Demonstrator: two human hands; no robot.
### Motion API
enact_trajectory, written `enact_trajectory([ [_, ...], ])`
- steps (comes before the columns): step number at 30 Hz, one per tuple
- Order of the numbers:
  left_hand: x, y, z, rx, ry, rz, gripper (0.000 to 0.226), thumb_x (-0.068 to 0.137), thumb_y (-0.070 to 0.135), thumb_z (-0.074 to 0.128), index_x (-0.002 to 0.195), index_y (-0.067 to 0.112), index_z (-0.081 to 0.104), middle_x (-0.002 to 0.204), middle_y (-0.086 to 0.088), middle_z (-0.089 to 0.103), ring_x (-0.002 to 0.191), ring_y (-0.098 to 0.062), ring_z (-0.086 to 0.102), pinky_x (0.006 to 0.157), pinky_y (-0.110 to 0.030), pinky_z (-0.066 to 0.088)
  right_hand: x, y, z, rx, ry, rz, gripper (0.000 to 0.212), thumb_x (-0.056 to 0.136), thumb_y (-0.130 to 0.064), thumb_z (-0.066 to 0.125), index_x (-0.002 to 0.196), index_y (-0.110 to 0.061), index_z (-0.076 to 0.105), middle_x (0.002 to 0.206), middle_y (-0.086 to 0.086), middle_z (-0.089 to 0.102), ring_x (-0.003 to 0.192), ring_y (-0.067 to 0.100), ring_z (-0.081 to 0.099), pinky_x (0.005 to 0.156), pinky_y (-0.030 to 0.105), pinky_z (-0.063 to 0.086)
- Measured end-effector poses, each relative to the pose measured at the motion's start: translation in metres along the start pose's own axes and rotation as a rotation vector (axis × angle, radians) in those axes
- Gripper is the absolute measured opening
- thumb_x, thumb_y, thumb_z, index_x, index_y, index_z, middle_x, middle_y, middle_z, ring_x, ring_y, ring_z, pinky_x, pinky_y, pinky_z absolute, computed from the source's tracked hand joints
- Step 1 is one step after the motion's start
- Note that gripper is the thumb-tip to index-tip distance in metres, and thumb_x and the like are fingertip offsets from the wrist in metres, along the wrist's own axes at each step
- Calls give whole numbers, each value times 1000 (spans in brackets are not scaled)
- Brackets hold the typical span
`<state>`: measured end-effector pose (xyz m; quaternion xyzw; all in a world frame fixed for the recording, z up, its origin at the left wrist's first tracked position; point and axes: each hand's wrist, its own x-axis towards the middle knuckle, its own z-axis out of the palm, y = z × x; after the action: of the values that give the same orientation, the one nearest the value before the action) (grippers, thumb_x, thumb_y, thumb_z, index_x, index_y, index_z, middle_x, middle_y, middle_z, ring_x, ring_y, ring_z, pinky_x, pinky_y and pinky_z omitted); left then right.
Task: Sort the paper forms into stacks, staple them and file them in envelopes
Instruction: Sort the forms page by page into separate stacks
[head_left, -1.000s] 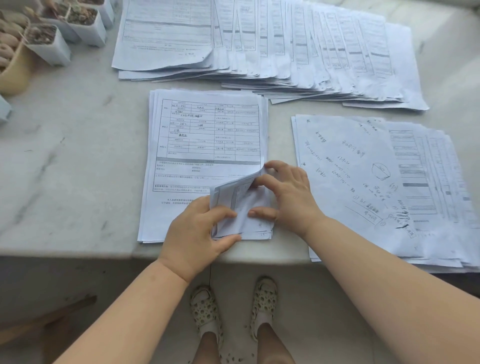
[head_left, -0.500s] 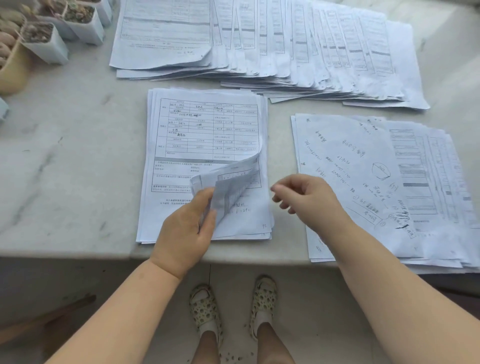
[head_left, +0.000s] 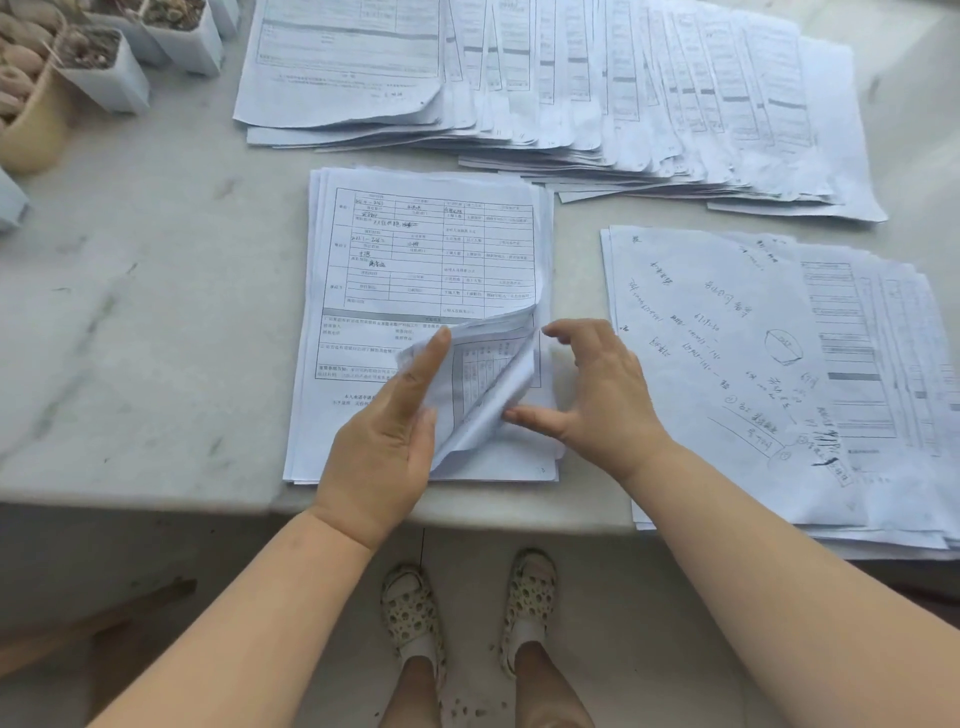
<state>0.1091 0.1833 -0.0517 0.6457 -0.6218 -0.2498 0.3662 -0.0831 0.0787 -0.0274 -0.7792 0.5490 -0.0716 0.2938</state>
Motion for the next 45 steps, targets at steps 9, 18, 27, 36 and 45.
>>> enact_trajectory([
  [9,-2,8,3,-98,37,-137,80,84,37,57,144,51,6,126,50,38,88,-7,64,76,-20,49,-9,-14,-4,688,-304,432,20,92,-17,63,80,-5,53,78,13,53,70,21,51,66,35,46],
  [18,0,0,-4,-312,-95,-198,39,66,52,72,101,38,67,113,24,63,110,5,57,96,-7,36,-7,-7,-9,1142,-430,638,44,102,-40,40,118,-8,65,109,14,73,94,25,70,83,34,55],
  [27,-7,-6,-3,-149,-205,-145,22,72,51,67,88,37,74,127,19,56,120,-1,53,99,-11,36,-11,9,-6,1121,-590,532,22,95,-15,55,110,-4,67,101,7,75,80,15,71,73,23,58],
  [36,-6,-4,-2,-150,-155,-137,19,78,50,63,87,37,73,120,19,60,113,0,56,96,-11,38,-10,-4,7,946,-407,578,29,89,-21,69,99,6,68,85,14,72,70,20,66,56,26,55],
  [45,0,5,6,-229,170,-272,39,87,16,51,119,36,39,85,10,64,67,0,61,64,-10,44,-14,-3,-1,995,-464,588,13,90,-16,65,86,-3,67,82,8,71,65,16,64,59,24,56],
])
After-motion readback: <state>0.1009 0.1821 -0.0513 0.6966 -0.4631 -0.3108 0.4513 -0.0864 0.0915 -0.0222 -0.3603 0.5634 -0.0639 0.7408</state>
